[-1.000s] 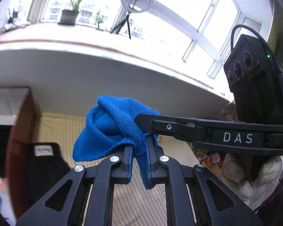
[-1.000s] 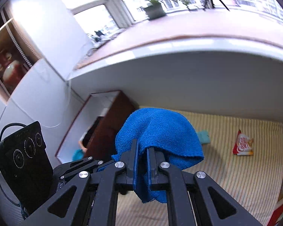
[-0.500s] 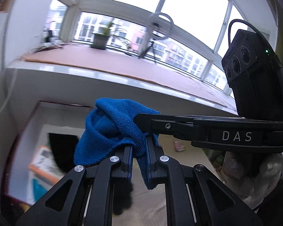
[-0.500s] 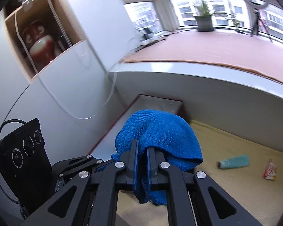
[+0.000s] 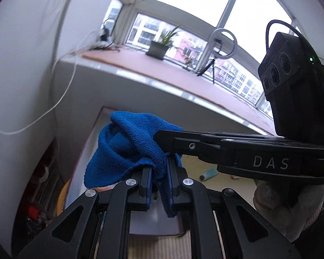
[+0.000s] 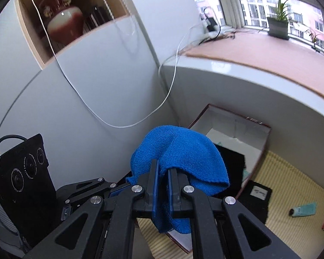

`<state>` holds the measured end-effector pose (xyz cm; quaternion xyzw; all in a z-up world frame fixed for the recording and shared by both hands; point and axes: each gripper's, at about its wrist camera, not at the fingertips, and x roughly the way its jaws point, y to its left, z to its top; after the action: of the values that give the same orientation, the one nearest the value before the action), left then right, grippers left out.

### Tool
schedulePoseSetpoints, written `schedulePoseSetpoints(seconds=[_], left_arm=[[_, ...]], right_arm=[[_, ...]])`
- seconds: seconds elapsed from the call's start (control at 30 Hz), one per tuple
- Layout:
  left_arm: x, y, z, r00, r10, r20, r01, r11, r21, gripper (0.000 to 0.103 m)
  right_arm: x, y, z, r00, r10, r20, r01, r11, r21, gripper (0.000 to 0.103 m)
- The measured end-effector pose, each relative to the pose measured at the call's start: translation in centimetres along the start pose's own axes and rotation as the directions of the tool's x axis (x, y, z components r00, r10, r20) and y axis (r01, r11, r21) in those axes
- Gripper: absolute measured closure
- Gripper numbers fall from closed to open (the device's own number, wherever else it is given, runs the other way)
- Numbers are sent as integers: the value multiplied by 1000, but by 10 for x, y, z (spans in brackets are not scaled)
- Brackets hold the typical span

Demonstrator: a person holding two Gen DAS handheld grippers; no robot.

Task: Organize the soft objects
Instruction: 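Lift the towel, carry it over the shoebox and open both grippers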

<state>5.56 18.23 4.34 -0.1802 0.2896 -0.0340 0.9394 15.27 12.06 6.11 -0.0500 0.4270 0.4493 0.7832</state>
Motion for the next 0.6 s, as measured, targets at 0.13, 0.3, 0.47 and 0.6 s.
schedulePoseSetpoints(seconds=[0.13, 0.3, 0.47, 0.6], left_arm=[[10, 13, -4, 999, 24, -28, -25, 999, -23, 93], [23, 22, -10, 996, 51, -77, -53, 998, -35, 93], [29, 30, -15, 989, 108, -101, -114, 992, -52, 84], [31, 42, -18, 976, 159, -146, -173, 981, -91, 50]], right_arm=[[25, 0, 0, 999, -16, -39, 16, 1000, 2, 96], [42, -5, -3, 996, -56, -65, 56, 998, -12, 95], [42, -6, -7, 993, -107, -55, 105, 994, -40, 58], [32, -10, -8, 993, -113, -18, 112, 993, -34, 46]])
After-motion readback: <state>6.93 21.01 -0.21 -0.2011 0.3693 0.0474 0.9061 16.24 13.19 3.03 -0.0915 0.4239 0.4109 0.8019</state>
